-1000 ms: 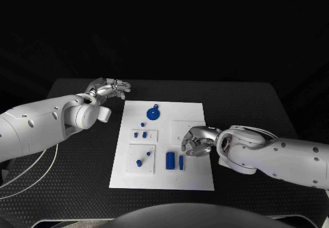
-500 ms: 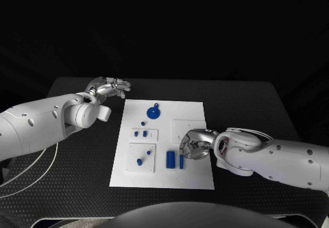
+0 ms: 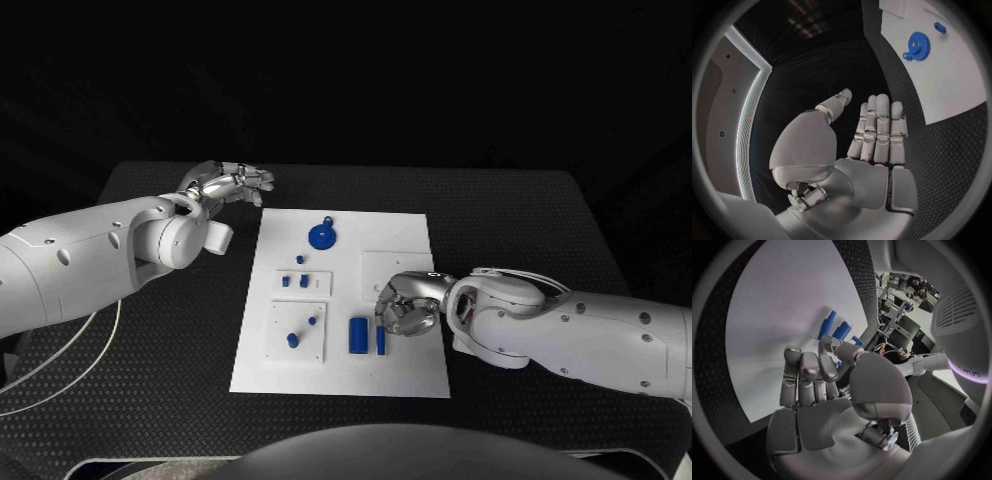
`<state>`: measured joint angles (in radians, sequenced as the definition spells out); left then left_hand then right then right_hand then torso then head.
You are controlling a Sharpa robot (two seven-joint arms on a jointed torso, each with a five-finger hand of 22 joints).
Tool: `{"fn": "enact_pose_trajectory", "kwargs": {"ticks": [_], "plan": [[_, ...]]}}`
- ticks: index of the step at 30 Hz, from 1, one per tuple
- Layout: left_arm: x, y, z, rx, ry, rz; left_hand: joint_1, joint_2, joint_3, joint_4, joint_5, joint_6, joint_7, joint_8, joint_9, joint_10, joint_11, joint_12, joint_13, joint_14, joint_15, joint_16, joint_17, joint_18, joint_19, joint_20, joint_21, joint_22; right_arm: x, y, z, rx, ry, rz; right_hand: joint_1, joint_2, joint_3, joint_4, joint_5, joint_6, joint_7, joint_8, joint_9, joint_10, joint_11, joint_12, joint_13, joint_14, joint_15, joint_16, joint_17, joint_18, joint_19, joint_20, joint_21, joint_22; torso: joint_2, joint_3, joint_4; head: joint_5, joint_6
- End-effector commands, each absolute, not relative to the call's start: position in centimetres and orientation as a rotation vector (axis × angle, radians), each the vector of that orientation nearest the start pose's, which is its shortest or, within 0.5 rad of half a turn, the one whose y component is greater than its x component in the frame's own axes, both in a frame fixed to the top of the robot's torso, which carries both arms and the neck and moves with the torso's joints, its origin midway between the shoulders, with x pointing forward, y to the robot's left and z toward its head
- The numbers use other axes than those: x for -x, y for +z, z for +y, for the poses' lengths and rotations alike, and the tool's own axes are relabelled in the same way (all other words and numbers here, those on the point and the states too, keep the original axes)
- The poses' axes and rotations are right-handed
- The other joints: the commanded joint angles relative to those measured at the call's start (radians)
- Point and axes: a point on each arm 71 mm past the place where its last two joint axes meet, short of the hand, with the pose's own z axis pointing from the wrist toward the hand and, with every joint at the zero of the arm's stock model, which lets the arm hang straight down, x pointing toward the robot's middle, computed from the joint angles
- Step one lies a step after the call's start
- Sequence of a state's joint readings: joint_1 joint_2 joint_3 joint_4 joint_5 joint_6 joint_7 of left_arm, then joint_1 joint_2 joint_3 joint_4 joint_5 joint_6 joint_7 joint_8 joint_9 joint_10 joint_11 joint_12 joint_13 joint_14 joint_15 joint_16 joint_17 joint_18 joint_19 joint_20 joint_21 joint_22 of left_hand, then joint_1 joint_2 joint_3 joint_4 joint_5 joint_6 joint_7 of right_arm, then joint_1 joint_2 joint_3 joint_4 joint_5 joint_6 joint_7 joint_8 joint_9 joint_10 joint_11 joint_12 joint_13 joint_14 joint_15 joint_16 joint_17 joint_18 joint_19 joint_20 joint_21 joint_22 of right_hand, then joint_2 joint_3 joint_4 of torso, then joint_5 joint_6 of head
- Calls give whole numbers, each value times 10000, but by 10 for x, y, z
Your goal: Assemble the parts on the task board
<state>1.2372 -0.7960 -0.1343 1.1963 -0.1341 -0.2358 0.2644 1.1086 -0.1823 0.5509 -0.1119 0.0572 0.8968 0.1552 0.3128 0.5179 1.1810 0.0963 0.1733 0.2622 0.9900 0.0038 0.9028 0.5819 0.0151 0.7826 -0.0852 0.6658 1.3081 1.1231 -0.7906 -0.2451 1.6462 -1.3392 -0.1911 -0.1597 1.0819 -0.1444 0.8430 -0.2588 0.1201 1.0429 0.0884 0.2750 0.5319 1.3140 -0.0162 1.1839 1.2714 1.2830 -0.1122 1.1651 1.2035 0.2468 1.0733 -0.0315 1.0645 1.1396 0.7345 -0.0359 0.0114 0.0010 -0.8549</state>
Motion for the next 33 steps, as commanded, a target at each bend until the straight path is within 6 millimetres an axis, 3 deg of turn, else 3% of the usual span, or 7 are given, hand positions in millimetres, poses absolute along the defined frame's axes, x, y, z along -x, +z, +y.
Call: {"fn": "enact_pose_trajectory", "kwargs": {"ticks": [1, 12, 16, 33], "plan": [[-535, -214, 287, 10624, -12037, 15475, -60, 63, -10, 55, -45, 0, -22, 64, -14, -28, 32, 51, -1, -6, -16, -41, 16, 76, -36, -112, -32, 212, -395, -293, -143, 2578, 7729, 21152, -42, 63, 39, -26, 69, 144, 48, 35, -15, 44, -9, 55, -3, 34, -66, 59, 12, 150, -7, 82, 66, 8, -6, 3, -1, 0, 4], [-535, -214, 287, 10640, -12026, 15496, -69, 60, -11, 62, -45, -5, -21, 62, -16, -33, 33, 50, -3, -11, -15, -45, 16, 75, -40, -111, -33, 211, -397, -296, -140, 2605, 7419, 20443, -107, 39, 81, -46, -91, 191, 30, 57, -45, 22, -27, 38, -25, 36, -85, 61, 11, 150, 6, 80, 72, 6, -2, 1, 7, -10, -6], [-535, -214, 288, 10635, -12026, 15497, -69, 60, -11, 63, -45, -6, -21, 61, -16, -34, 33, 50, -3, -12, -14, -46, 16, 75, -41, -111, -33, 211, -398, -297, -140, 2540, 7345, 20287, -346, -302, -75, 296, -664, 356, -28, 156, -53, 86, -74, 84, -18, 92, -120, 85, 12, 150, 89, 63, 90, -13, 0, 7, 8, 19, -5], [-534, -214, 288, 10616, -12011, 15537, -63, 61, -6, 62, -44, -8, -22, 61, -17, -36, 33, 52, -4, -15, -14, -49, 17, 77, -44, -112, -34, 211, -395, -301, -141, 2320, 7177, 20180, -367, -495, -454, 597, -696, 793, -241, 470, 32, 358, -287, 285, 81, 295, -257, 244, 92, 150, 202, -18, 126, -38, -6, 2, 0, 12, -13]]}}
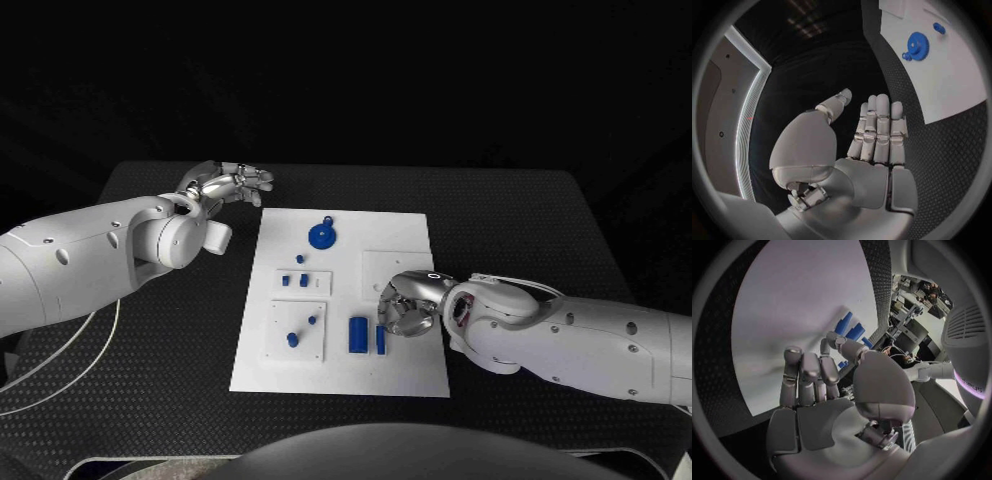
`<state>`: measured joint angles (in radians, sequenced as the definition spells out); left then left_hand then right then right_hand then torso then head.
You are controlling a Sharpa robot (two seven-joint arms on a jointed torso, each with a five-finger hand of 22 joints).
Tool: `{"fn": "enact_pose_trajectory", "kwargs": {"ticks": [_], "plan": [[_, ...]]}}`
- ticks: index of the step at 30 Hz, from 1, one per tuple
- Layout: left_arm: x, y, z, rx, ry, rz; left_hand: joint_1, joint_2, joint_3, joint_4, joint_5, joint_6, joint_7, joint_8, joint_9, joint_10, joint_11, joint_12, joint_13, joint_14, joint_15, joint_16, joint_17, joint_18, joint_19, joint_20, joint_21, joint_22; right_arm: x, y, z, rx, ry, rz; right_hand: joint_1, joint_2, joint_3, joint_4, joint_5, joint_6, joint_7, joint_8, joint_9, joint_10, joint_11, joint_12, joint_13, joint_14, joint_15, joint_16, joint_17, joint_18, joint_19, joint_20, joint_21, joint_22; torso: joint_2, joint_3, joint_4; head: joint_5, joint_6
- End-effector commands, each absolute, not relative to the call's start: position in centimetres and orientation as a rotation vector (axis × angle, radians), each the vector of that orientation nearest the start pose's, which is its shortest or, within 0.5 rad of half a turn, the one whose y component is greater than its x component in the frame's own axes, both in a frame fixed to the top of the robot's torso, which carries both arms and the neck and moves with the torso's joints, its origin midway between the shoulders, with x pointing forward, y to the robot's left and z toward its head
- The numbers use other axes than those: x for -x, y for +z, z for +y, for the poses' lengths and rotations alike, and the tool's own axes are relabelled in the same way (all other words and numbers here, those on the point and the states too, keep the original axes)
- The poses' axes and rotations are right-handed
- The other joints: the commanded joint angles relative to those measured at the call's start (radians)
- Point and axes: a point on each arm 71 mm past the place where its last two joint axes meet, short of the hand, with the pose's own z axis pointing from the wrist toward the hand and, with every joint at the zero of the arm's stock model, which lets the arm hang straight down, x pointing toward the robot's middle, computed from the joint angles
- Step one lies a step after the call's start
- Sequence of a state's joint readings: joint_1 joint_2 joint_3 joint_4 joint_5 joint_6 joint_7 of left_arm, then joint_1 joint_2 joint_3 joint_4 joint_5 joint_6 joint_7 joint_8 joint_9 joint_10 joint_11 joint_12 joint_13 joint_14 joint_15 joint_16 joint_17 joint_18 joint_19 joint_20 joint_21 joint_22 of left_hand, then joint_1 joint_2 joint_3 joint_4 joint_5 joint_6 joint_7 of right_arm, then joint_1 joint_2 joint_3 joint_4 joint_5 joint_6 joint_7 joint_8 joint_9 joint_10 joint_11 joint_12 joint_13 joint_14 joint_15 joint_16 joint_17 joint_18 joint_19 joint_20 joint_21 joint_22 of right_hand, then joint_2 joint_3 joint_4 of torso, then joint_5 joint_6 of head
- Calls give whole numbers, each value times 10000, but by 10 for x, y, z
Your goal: Assemble the parts on the task board
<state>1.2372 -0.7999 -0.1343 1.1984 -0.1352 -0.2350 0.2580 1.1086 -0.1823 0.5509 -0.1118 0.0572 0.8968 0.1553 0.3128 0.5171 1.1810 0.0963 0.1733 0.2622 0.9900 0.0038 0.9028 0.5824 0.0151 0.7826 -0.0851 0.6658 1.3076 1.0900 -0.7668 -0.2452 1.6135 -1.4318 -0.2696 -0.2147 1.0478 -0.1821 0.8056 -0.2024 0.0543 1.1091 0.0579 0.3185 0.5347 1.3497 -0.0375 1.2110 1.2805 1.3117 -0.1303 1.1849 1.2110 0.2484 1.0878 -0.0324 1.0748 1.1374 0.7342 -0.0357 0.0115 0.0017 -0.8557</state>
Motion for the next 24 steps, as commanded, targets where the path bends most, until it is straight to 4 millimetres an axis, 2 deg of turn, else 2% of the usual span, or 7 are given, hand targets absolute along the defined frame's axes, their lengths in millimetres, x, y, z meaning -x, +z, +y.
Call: {"fn": "enact_pose_trajectory", "kwargs": {"ticks": [1, 15, 16, 17, 19, 20, 24], "plan": [[-534, -214, 288, 10612, -12013, 15534, -63, 61, -6, 61, -44, -8, -22, 61, -9, -36, 33, 52, -4, -15, -14, -49, 12, 76, -44, -112, -34, 215, -395, -301, -141, 2290, 7189, 20160, -32, -122, -85, 39, -38, 132, 62, 37, 4, 1, -76, 11, -13, 11, -79, 47, 18, 134, 59, -10, 24, -17, -6, -2, 0, 3, -3], [-535, -214, 288, 10618, -11989, 15524, -59, 59, -5, 60, -44, -12, -21, 59, -11, -37, 34, 52, -4, -16, -14, -50, 13, 77, -47, -112, -35, 215, -395, -296, -149, 1780, 7551, 19852, 56, -218, -28, 67, 73, 42, 85, -10, -53, -174, -59, -345, -296, -43, -91, -55, -79, 134, 38, -18, -18, -48, -5, -6, 12, 17, 32], [-535, -214, 288, 10618, -11988, 15523, -59, 59, -5, 59, -44, -13, -21, 59, -11, -38, 34, 52, -4, -16, -14, -51, 13, 77, -47, -112, -35, 215, -395, -295, -149, 1745, 7624, 19792, 30, -258, -21, 100, 147, 21, 96, -23, -67, -199, -48, -392, -333, -56, -86, -76, -97, 134, 35, -13, -24, -52, -5, -8, 13, 17, 32], [-535, -214, 288, 10617, -11991, 15526, -58, 58, -5, 59, -44, -13, -20, 59, -11, -38, 34, 52, -4, -16, -14, -51, 13, 77, -47, -111, -35, 215, -395, -294, -149, 1724, 7698, 19719, -59, -359, -54, 148, 473, -2, 105, -37, -88, -213, -34, -427, -362, -62, -78, -86, -108, 134, 36, -7, -24, -54, -5, -8, 13, 17, 32], [-535, -214, 288, 10617, -11993, 15529, -58, 58, -4, 59, -44, -14, -20, 58, -11, -38, 34, 52, -4, -16, -14, -51, 13, 77, -47, -111, -35, 215, -394, -292, -148, 1666, 7845, 19634, -276, -395, -359, 102, 1314, -28, 101, -38, -108, -219, -20, -447, -384, -47, -72, -65, -99, 134, 42, -13, 1, -43, -9, -4, 8, 41, 30], [-535, -214, 288, 10620, -11987, 15528, -57, 58, -4, 59, -44, -14, -20, 58, -11, -38, 34, 53, -5, -16, -13, -51, 14, 77, -47, -111, -35, 215, -394, -292, -148, 1650, 7886, 19603, -332, -401, -499, 61, 1493, -39, 112, -39, -117, -211, -27, -437, -379, -42, -73, -61, -98, 134, 45, -21, 7, -41, -6, -1, 7, 51, 36], [-535, -215, 288, 10619, -11991, 15532, -57, 59, -4, 59, -44, -16, -19, 57, -12, -39, 34, 53, -5, -16, -13, -51, 14, 77, -48, -111, -35, 215, -393, -290, -148, 1638, 8008, 19477, -364, -336, -624, 40, 1573, -18, 105, -23, -125, -171, -38, -385, -345, -5, -79, -19, -66, 134, 57, -35, 11, -46, -4, -1, 0, 106, 61]]}}
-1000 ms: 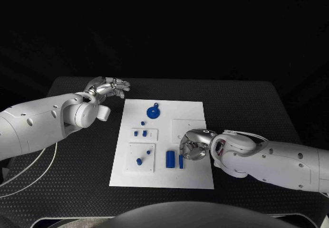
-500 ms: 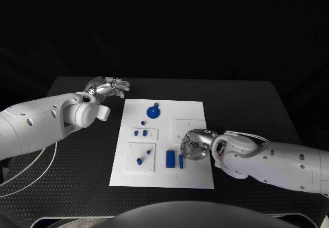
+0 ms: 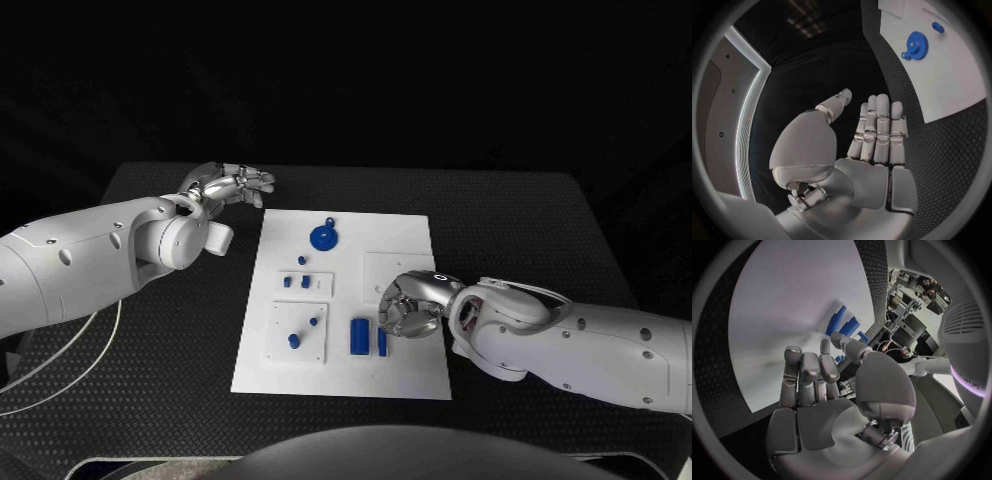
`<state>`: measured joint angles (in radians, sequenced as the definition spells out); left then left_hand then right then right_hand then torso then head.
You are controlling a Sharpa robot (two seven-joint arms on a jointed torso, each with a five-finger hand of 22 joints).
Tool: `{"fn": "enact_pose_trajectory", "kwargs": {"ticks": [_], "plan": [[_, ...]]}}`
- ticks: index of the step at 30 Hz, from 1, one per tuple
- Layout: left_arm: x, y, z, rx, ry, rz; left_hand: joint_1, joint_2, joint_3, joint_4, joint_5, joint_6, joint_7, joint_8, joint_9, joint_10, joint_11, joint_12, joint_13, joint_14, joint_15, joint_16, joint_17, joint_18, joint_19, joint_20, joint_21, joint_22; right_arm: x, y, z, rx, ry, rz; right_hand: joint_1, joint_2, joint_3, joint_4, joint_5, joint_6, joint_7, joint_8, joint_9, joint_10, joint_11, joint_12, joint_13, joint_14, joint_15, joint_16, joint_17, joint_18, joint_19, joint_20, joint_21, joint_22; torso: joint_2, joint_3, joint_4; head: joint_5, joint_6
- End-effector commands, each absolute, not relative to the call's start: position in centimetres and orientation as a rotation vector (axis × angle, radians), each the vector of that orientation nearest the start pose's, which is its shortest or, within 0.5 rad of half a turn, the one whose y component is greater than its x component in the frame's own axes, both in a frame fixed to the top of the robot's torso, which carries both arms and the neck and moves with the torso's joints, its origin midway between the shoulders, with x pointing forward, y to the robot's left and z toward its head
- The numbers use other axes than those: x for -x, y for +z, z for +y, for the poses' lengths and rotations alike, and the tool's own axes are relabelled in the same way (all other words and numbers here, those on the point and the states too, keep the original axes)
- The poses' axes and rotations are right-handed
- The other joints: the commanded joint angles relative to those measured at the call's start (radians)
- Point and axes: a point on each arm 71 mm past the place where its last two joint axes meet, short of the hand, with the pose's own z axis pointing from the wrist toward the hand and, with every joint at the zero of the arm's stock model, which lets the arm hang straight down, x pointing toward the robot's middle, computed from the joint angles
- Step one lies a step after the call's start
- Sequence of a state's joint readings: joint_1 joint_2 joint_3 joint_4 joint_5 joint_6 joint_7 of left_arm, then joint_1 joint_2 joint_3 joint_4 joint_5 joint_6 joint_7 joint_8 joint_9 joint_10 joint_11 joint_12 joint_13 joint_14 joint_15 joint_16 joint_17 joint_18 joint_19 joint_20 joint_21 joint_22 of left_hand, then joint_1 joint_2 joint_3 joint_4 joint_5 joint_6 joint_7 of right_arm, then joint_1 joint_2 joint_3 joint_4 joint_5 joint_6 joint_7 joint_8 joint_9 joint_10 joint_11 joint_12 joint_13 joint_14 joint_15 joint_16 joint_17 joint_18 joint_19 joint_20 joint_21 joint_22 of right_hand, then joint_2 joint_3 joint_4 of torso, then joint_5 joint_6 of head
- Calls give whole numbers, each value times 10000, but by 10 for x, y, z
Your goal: Assemble the parts on the task board
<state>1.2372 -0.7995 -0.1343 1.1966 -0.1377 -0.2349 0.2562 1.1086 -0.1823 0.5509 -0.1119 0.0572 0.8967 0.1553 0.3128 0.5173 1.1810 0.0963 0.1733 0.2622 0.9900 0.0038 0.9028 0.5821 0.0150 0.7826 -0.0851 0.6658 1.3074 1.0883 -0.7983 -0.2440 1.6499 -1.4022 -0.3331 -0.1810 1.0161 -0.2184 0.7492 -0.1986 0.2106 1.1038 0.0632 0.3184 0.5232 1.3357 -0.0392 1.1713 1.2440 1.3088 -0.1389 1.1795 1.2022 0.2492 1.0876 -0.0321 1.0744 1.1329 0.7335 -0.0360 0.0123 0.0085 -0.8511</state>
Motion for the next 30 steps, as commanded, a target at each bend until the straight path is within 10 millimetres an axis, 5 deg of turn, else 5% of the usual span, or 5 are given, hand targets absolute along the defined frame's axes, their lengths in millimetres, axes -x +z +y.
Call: {"fn": "enact_pose_trajectory", "kwargs": {"ticks": [1, 11, 20, 30], "plan": [[-535, -215, 288, 10619, -11991, 15532, -57, 59, -4, 60, -44, -17, -19, 57, -14, -39, 34, 53, -5, -16, -13, -51, 16, 77, -48, -111, -35, 218, -392, -289, -149, 1632, 8008, 19472, -47, 30, -63, 3, 4, 37, 52, -21, -11, -27, -22, 16, 24, 25, 7, 37, 23, 125, 60, -38, 15, -1, 3, 2, -8, 38, 15], [-535, -215, 288, 10630, -11972, 15537, -56, 56, -4, 59, -44, -21, -17, 55, -15, -41, 35, 53, -5, -15, -13, -52, 17, 77, -49, -111, -35, 218, -391, -291, -147, 1934, 7953, 19775, 147, 170, 111, -26, -443, 110, 20, 18, -37, 57, -52, 104, 80, 81, -13, 89, 57, 126, 83, -67, 2, -24, 8, 4, -5, 29, 1], [-535, -215, 288, 10632, -11971, 15542, -59, 52, -5, 61, -44, -28, -14, 52, -17, -45, 36, 53, -6, -15, -13, -52, 18, 77, -49, -110, -35, 218, -392, -294, -143, 2413, 7737, 19964, 379, 430, 457, -186, -1283, 189, 11, 90, -54, 167, -62, 197, 136, 106, 2, 125, 75, 126, 67, -44, 5, -24, 8, 8, -15, 41, -18], [-535, -215, 288, 10635, -11970, 15552, -62, 50, -5, 65, -44, -38, -10, 47, -20, -52, 39, 51, -8, -15, -12, -54, 19, 77, -49, -110, -34, 218, -392, -296, -137, 2695, 7740, 20162, 407, 483, 545, -236, -1489, 195, 14, 105, -63, 217, -59, 266, 191, 117, 4, 142, 86, 126, 73, -40, 10, -25, 7, 7, -8, 33, -29]]}}
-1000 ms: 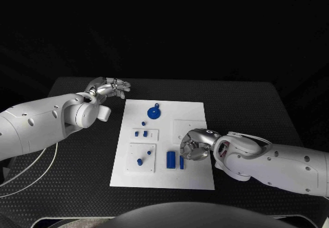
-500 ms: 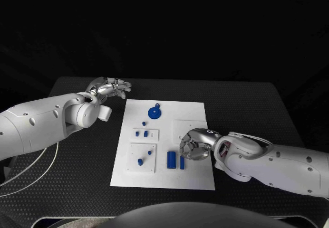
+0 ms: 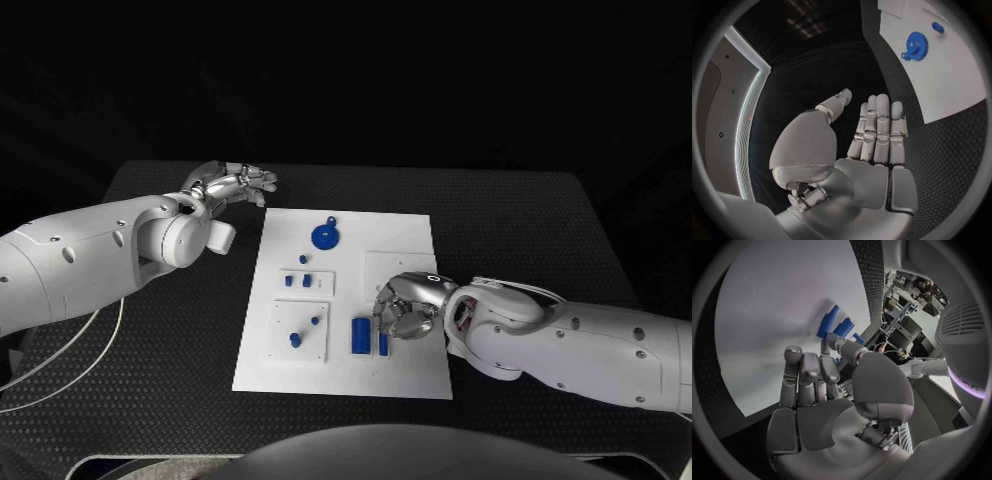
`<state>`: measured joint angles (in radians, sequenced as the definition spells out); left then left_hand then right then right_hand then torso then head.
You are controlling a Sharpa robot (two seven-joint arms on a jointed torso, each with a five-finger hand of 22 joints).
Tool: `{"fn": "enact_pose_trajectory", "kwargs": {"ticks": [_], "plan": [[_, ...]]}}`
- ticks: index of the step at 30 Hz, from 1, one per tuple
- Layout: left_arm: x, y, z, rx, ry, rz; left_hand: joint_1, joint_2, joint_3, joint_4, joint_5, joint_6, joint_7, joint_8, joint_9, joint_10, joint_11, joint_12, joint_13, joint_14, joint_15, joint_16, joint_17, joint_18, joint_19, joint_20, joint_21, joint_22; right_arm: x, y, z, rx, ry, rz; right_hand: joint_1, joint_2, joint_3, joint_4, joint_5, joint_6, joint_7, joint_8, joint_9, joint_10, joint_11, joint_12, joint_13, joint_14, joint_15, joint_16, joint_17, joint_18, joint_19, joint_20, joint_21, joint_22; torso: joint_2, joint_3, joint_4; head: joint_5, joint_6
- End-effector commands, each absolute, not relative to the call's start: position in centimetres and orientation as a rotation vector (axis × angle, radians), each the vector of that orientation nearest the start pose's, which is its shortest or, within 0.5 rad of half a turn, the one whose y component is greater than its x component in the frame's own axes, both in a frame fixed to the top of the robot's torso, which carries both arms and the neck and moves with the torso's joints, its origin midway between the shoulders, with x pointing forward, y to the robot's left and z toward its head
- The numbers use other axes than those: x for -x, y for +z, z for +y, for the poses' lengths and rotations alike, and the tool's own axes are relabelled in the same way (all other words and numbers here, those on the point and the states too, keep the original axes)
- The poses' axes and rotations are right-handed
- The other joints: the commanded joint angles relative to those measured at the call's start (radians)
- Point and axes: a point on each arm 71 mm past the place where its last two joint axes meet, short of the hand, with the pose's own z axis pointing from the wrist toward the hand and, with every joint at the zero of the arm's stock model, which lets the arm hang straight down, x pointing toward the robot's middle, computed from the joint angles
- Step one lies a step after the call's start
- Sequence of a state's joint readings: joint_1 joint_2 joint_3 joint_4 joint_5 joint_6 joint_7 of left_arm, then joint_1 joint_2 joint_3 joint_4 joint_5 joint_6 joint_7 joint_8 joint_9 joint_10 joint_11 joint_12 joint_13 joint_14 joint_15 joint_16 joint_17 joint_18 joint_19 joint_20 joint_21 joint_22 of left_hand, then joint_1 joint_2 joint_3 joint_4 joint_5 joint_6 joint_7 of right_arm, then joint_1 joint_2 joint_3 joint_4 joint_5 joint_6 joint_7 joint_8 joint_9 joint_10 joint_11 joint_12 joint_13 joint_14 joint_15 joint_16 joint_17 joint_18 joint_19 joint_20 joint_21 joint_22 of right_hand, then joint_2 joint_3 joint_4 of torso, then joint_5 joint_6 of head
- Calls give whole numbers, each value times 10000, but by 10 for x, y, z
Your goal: Assemble the parts on the task board
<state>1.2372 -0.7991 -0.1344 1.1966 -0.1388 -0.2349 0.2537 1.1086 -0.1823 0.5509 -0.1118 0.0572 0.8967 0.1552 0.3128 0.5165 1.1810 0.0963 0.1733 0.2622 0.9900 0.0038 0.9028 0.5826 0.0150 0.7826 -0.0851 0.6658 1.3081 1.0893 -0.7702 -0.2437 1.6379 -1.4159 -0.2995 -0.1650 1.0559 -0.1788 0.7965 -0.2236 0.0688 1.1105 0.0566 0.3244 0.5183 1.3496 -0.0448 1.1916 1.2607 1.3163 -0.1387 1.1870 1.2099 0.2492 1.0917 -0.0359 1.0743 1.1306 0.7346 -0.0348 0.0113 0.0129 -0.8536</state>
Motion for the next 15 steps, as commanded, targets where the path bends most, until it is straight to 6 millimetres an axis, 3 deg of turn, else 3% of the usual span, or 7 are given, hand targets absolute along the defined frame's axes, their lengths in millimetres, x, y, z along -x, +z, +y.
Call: {"fn": "enact_pose_trajectory", "kwargs": {"ticks": [1, 15], "plan": [[-535, -215, 288, 10637, -11969, 15556, -63, 50, -5, 66, -45, -39, -10, 47, -12, -52, 39, 51, -9, -15, -12, -54, 15, 77, -49, -110, -34, 211, -392, -297, -136, 2732, 7713, 20178, 9, 88, 73, 13, -74, 129, 80, 46, -13, 86, -3, 76, 35, 45, 3, 71, 12, 126, 33, -2, 11, -3, -3, -5, 1, -12, -6], [-534, -215, 288, 10636, -11957, 15597, -76, 41, -10, 77, -45, -55, -3, 39, -15, -61, 43, 48, -11, -16, -9, -56, 16, 76, -50, -108, -34, 211, -394, -300, -140, 3231, 7299, 20091, 71, 115, 144, -68, -168, 175, 63, 81, -9, 137, -20, 155, 99, 73, 6, 113, 43, 126, 43, -6, 23, 1, -9, -9, 4, -16, -36]]}}
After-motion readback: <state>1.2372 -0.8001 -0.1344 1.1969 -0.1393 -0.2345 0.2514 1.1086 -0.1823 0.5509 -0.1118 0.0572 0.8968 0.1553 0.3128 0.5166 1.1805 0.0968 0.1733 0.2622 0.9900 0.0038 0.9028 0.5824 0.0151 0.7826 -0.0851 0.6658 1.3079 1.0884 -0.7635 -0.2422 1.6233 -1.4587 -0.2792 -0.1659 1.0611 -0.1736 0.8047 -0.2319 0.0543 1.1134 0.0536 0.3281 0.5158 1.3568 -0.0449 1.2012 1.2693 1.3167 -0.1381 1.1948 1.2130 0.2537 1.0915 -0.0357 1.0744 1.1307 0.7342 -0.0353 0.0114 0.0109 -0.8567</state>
